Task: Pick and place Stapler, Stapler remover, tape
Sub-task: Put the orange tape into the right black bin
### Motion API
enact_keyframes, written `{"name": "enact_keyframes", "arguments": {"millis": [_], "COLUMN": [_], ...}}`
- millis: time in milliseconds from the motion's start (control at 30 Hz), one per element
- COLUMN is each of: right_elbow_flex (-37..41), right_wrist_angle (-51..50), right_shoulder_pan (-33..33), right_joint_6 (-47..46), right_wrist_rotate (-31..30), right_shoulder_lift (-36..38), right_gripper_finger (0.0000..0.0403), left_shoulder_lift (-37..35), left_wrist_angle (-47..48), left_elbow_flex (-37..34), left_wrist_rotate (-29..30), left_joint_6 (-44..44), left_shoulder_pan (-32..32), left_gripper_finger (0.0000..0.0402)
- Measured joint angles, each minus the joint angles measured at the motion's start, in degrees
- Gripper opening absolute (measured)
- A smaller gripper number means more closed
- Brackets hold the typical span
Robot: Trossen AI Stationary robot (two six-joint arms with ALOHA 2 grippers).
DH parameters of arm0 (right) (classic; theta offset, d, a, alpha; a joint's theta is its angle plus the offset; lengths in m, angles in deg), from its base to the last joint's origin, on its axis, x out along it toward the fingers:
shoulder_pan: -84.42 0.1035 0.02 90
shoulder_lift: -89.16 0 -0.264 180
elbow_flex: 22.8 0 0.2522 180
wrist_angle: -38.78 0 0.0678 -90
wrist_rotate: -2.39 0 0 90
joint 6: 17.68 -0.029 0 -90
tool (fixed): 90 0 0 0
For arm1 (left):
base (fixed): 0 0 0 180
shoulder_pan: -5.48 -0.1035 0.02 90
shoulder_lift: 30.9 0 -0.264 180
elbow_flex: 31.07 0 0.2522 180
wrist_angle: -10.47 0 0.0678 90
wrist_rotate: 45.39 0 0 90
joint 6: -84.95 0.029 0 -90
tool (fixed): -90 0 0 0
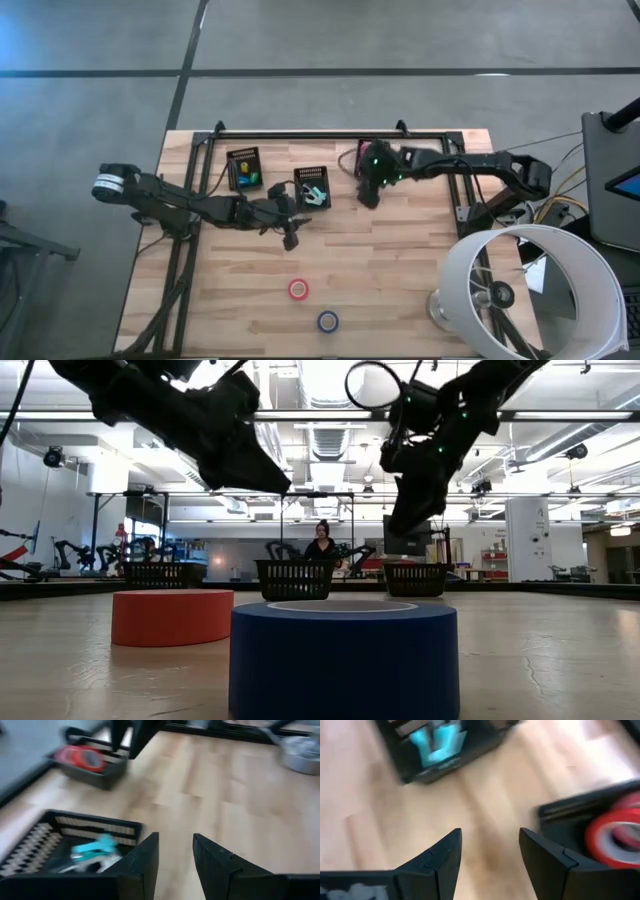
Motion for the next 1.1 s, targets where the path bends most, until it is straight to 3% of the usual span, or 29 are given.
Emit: {"name": "enact_keyframes", "arguments": {"millis": [233,367,833,1100], "right_elbow_flex": [0.07,0.09,0.63,1.50], "right_wrist_angle": [0.19,2.10,13.39,13.73], "right_shoulder_pan": [11.06,15.94,22.56,24.20], "right_joint_6": [-0.54,-1.59,-1.84,-1.82], "right_wrist_rotate": [0.09,0.11,-0.08,-0.08], "right_shoulder_lift": [-1.61,-2.51,-2.91,-2.93], "right_gripper_finger": [0.0194,0.0194,0.0194,0.0194], "left_shoulder_lift": [0.00,0.73,12.21,17.83], "left_wrist_angle": [1.28,1.75,0.43,-0.77], "left_elbow_flex": [-0.04,-0.04,1.00,1.68], "left_wrist_rotate": [-15.87,-20.32,-20.54,-17.36], "left_joint_6": [-0.87,-1.11,-9.86,-10.21], "left_shoulder_pan": [1.03,4.05,16.96,18.38], "left_gripper_finger": [0.0121,0.0121,0.0119,0.0101]}}
